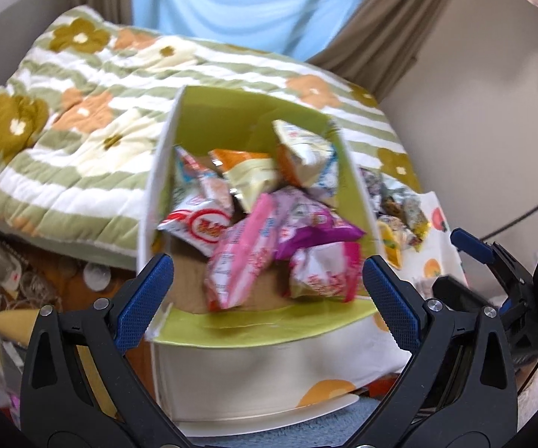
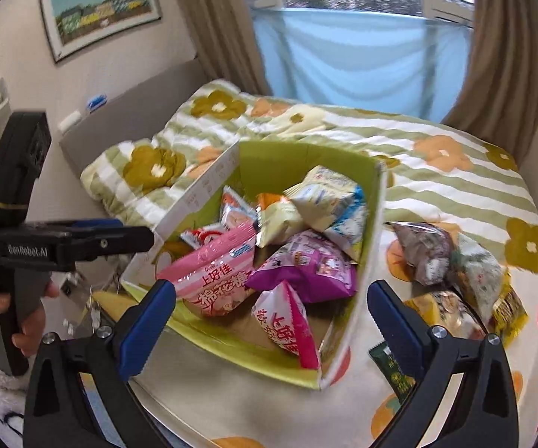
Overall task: Organize snacks
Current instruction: 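Withdraw both tools from the box and reach toward the remaining snack pile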
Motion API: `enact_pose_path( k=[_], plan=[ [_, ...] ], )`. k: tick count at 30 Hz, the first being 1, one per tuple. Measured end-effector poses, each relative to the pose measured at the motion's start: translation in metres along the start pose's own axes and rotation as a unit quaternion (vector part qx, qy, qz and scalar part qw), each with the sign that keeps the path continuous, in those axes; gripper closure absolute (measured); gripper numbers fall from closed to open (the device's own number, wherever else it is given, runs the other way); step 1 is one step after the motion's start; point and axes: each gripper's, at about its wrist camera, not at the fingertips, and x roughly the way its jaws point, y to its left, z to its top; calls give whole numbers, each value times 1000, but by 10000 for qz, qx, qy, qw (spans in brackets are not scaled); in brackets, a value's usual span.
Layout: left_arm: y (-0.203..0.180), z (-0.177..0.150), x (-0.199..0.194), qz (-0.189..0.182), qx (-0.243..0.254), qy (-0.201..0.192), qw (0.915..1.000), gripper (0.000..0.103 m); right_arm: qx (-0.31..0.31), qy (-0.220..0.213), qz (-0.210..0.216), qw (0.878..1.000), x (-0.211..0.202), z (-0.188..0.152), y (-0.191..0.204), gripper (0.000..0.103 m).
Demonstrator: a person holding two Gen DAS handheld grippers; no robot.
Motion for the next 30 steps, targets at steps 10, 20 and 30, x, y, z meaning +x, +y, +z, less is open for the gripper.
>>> enact_pose_path(
  k=[10,20,30],
  plan=[
    [-76,-6,8,-260,397,-100,9988,2,521,-373,-741,9952,-65,-24,-58,1],
    [-193,-11,57,-296,573,-52,9979,2,452,-220,-800,9955,-109,-36,-152,1],
    [-274,-17,134,354,1211,253,9917,2,-92,124,-770,9969,-106,-28,-241,1]
  ],
)
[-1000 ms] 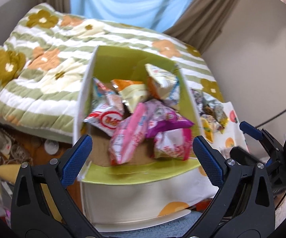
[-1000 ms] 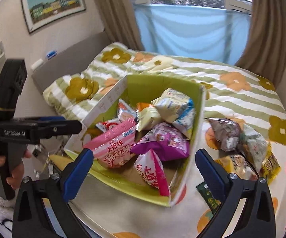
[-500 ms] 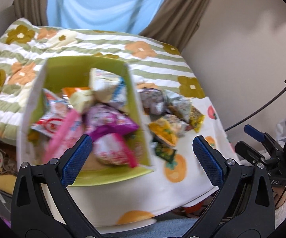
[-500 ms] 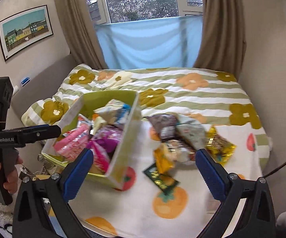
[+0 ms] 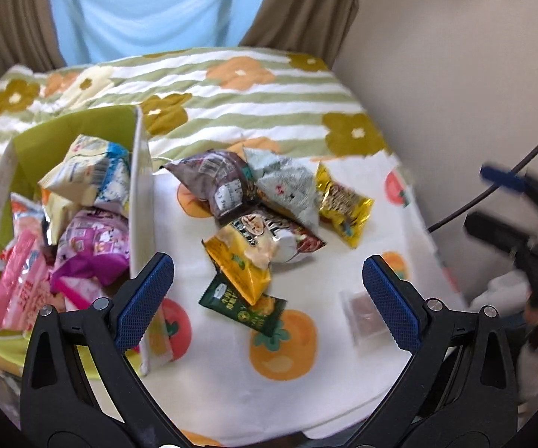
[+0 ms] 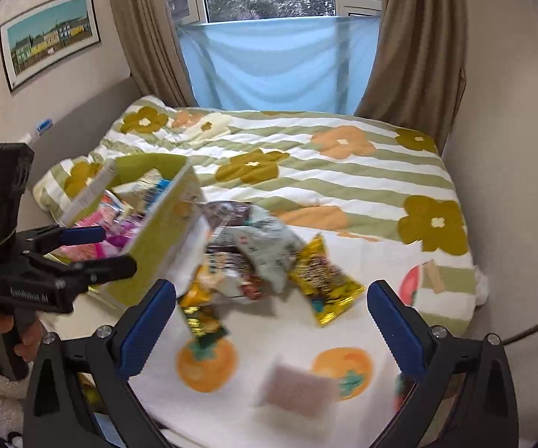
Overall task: Organize snacks
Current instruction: 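Withdraw both tools from the box and reach toward the remaining snack pile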
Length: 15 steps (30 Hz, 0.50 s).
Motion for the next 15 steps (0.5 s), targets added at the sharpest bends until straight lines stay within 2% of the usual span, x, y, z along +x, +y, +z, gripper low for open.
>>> enact_pose_path(
  k=[4,10,15],
  plan=[
    [-16,0,30,369,483,336,9976,2,-210,196,18,9996,25,1,-22,1],
    [-28,-4,79,819,1189,773,9865,2,-296,634,150,9974,73,-3,-46,1],
    [-39,-8,117,1226,1896,937,9697,2,-380,1001,159,9941,113,-7,-55,1]
  ],
)
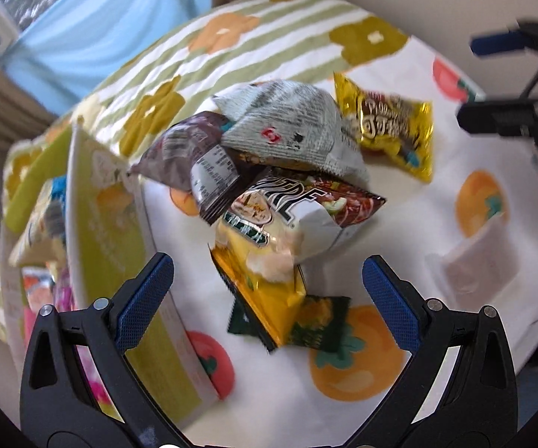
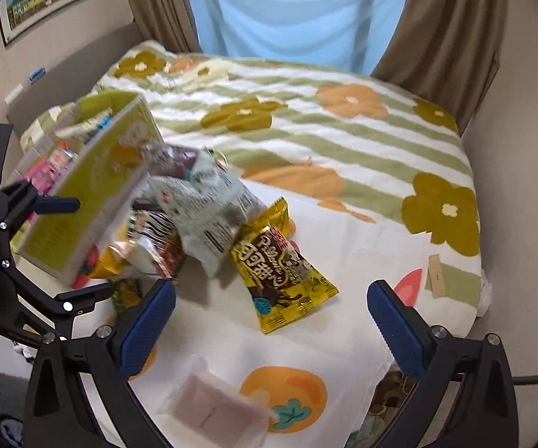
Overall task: Organize snacks
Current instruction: 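Withdraw both tools from the box and reach toward the remaining snack pile, then grasp the white-red chip bag with the left tool while the right grasps the gold Pillows bag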
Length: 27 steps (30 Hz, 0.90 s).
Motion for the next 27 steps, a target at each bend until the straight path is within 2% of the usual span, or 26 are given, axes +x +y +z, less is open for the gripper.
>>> enact_pose_path(
  k=[5,8,16,19,20,23,27],
  plan=[
    [-16,7,23,164,531,122,9984,2,8,270,87,9996,30,4,-11,1],
    [-22,12,33,60,656,197,9976,2,-3,401,134,9991,44,6,-13,1],
    [-31,25,45,122,1003,243,9946,4,-81,573,347,9977,72,15,-18,1],
    [-32,25,49,203,1148,277,9928,8,-157,626,404,9971,80,17,-18,1],
    [-33,25,50,205,1203,293,9921,15,-198,648,422,9968,83,17,-18,1],
    [-34,26,54,8,1269,411,9911,22,-321,697,447,9961,91,18,-16,1],
    [-40,22,55,45,1420,413,9890,29,-423,752,480,9951,98,19,-15,1]
  ],
)
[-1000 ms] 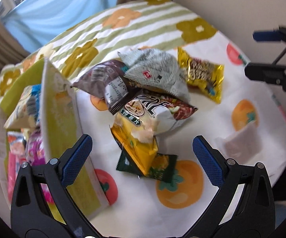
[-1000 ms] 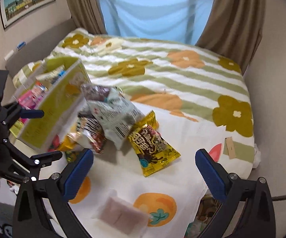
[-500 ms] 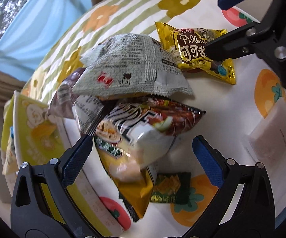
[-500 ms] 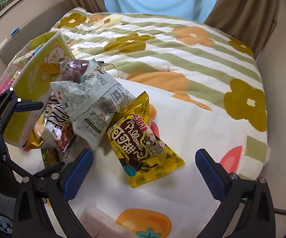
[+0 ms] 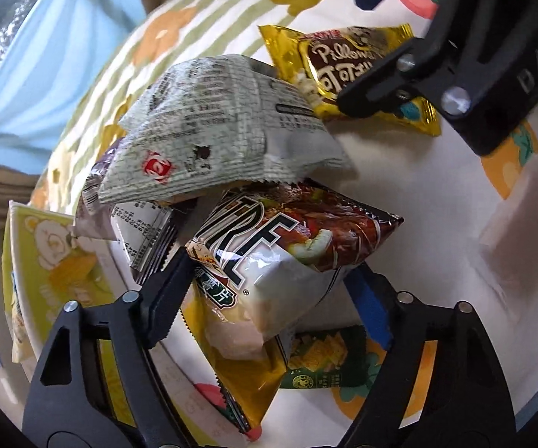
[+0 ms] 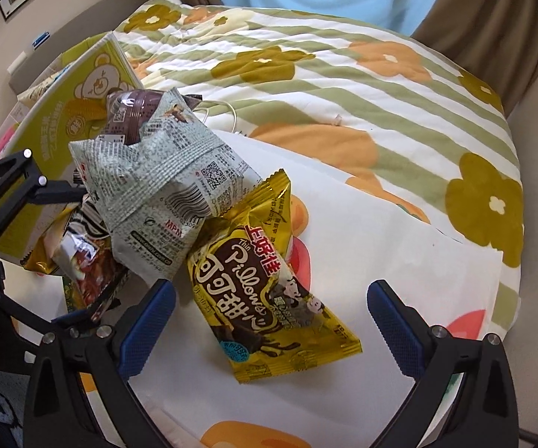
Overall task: Organize snacks
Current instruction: 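Grasp the white-red chip bag with the left tool while the right grasps the gold Pillows bag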
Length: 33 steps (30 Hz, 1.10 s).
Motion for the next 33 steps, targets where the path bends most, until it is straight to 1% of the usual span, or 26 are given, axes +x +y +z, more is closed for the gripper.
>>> enact_pose_path(
  k=[1,2,6,13,15,16,17,18,19,22,25,33],
  plan=[
    [-1,-2,-1,59,29,-6,10000,39,-35,8,3,10000,1,0,0,1],
    [0,-2,-2,115,45,-25,9999,42,-84,13,-3,10000,3,1,0,1],
    [10,-3,-6,-46,-147,1,9999,45,-355,76,-24,9993,9,2,4,1],
    [12,-7,-11,-105,-266,-20,9996,45,-630,172,-126,9978,22,-1,9,2],
    [9,-12,-14,-129,-332,-21,9994,45,-624,208,-138,9977,27,-2,9,5],
    [10,-12,-16,-129,-372,-22,9992,45,-620,227,-131,9977,28,-2,9,10],
    [11,-13,-16,-128,-403,-28,9991,45,-615,258,-131,9977,31,-3,10,18],
    [9,-14,-18,-133,-433,-31,9990,45,-617,290,-139,9976,33,-3,10,21],
    [9,-16,-19,-130,-464,-38,9988,45,-637,329,-166,9973,35,-4,10,29],
    [11,-19,-24,-102,-535,-51,9985,45,-703,283,-218,9969,32,-8,13,35],
    [10,-22,-28,-82,-607,-73,9981,45,-677,281,-336,9967,27,-14,16,38],
    [12,-31,-53,53,-844,-279,9960,45,-398,122,-449,9981,-3,-28,23,42]
  ],
)
